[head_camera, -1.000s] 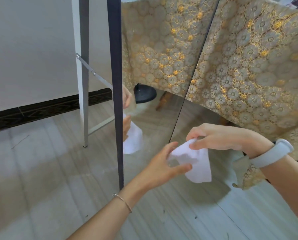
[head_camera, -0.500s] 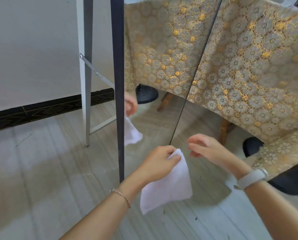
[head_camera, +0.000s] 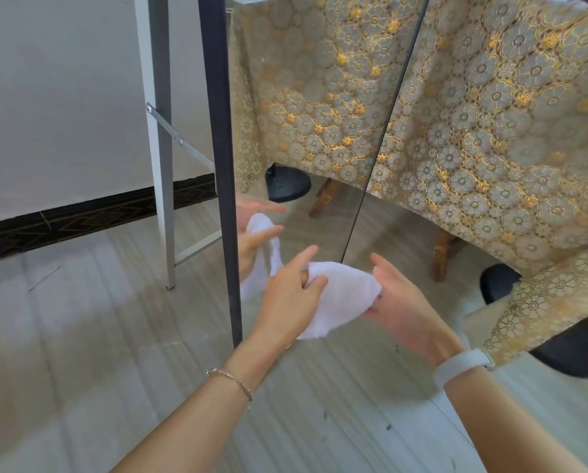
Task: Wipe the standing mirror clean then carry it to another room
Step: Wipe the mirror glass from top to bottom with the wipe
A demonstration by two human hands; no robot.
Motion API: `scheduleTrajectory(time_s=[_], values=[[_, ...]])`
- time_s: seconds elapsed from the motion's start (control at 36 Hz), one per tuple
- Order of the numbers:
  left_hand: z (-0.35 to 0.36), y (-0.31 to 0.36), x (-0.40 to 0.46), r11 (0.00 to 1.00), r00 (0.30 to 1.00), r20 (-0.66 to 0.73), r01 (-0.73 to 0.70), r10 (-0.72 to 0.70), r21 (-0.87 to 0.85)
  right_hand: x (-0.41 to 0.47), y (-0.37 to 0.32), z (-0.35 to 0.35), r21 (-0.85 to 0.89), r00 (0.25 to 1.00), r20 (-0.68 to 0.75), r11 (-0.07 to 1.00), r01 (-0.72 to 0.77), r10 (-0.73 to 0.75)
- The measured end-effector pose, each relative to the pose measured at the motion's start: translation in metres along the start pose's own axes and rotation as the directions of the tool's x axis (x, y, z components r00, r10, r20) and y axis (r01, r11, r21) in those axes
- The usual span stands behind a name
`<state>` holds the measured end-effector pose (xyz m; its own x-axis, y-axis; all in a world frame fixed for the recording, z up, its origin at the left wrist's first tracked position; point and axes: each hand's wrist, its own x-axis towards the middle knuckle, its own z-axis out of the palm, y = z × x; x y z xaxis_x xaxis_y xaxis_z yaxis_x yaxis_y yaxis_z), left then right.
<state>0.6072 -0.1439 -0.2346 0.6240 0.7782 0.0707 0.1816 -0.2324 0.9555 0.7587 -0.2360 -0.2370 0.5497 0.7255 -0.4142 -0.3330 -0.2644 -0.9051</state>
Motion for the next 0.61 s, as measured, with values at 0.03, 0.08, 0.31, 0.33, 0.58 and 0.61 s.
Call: scheduleTrajectory(time_s=[0.03,0.08,0.31,0.33,0.58,0.61], values=[[0.000,-0.002,0.001,0.999,1.000,-0.021,0.018,-0.017,0.045,0.000,-0.004,-0.001,-0.059,0.999,0.011,0.997,0.046,-0.046],[0.000,-0.006,0.001,0.988,0.998,-0.058,0.036,-0.027,0.149,-0.003,-0.010,-0.004,-0.194,0.994,0.054,0.976,0.101,-0.092],[0.003,0.001,-0.004,0.941,0.970,0.042,-0.242,0.239,0.236,-0.012,-0.022,-0.007,-0.774,0.968,0.178,0.582,0.248,-0.176],[0.003,0.003,-0.004,0.958,0.975,0.042,-0.223,0.219,0.181,-0.014,-0.021,-0.009,-0.685,0.973,0.156,0.691,0.232,-0.172],[0.002,0.010,-0.003,0.973,0.993,0.003,0.118,-0.119,-0.200,-0.019,-0.003,-0.006,-0.159,0.896,0.432,0.986,-0.040,0.106],[0.001,0.010,-0.003,0.965,0.991,0.004,0.134,-0.136,-0.228,-0.019,-0.003,-0.005,-0.199,0.909,0.402,0.979,-0.034,0.114]])
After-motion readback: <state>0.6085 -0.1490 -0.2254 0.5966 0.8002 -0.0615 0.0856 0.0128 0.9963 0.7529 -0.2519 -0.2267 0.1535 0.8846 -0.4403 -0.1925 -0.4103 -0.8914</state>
